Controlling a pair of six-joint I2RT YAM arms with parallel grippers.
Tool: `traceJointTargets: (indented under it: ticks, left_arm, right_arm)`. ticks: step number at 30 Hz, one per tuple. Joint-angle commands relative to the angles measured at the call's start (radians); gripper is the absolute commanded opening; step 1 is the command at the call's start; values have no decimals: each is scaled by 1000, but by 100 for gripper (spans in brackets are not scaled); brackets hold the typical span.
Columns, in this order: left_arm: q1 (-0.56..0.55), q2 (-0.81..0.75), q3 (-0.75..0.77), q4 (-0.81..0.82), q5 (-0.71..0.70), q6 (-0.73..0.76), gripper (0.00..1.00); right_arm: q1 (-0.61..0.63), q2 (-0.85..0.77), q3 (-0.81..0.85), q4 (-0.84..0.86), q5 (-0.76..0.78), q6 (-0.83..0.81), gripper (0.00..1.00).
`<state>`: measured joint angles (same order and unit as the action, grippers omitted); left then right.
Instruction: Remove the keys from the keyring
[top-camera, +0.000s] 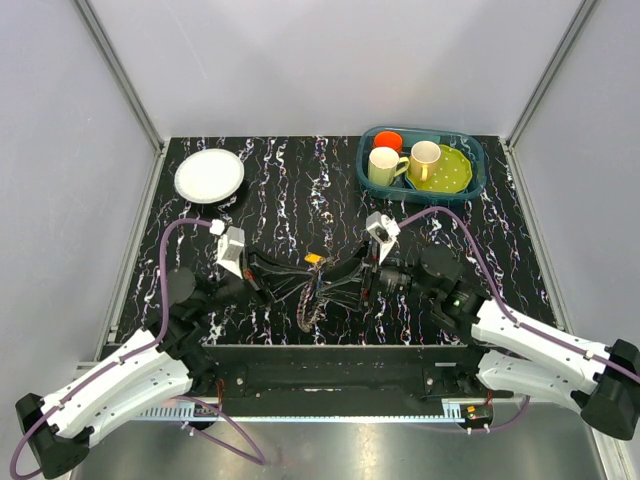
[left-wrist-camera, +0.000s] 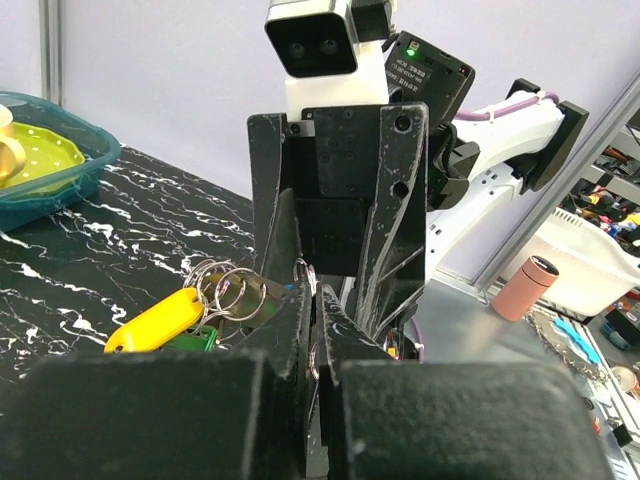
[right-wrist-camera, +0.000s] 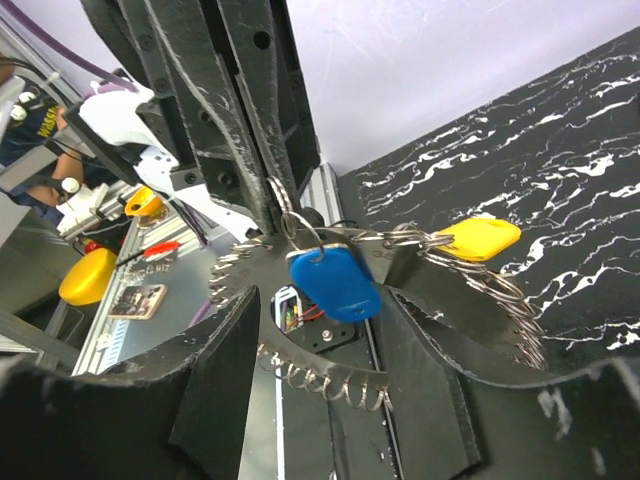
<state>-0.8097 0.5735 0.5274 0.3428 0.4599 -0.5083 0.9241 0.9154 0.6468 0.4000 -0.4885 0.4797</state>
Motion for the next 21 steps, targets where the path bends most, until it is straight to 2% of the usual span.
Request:
traceJointTargets:
  ticks: [1, 6, 12, 17, 18, 21]
  left_arm:
    - [4, -9, 22, 59, -43, 24, 0]
    - [4, -9, 26, 39, -59, 34, 0]
    - [3, 8, 45, 4, -76, 54, 0]
    - [4, 9, 51, -8, -92, 65, 0]
    - [4, 11, 51, -11, -102, 67, 0]
    - [4, 12, 52, -16, -112, 67, 0]
  right_arm:
    - [16, 36, 25, 62, 28, -67, 57]
    - [25, 50, 34, 57, 80, -99, 55]
    - [32, 53, 33, 46, 133, -128, 46]
    - [33, 56, 34, 37, 130, -139, 29]
    - [33, 59, 34, 37, 126, -138, 22]
    - [35, 59, 30, 37, 120, -139, 10]
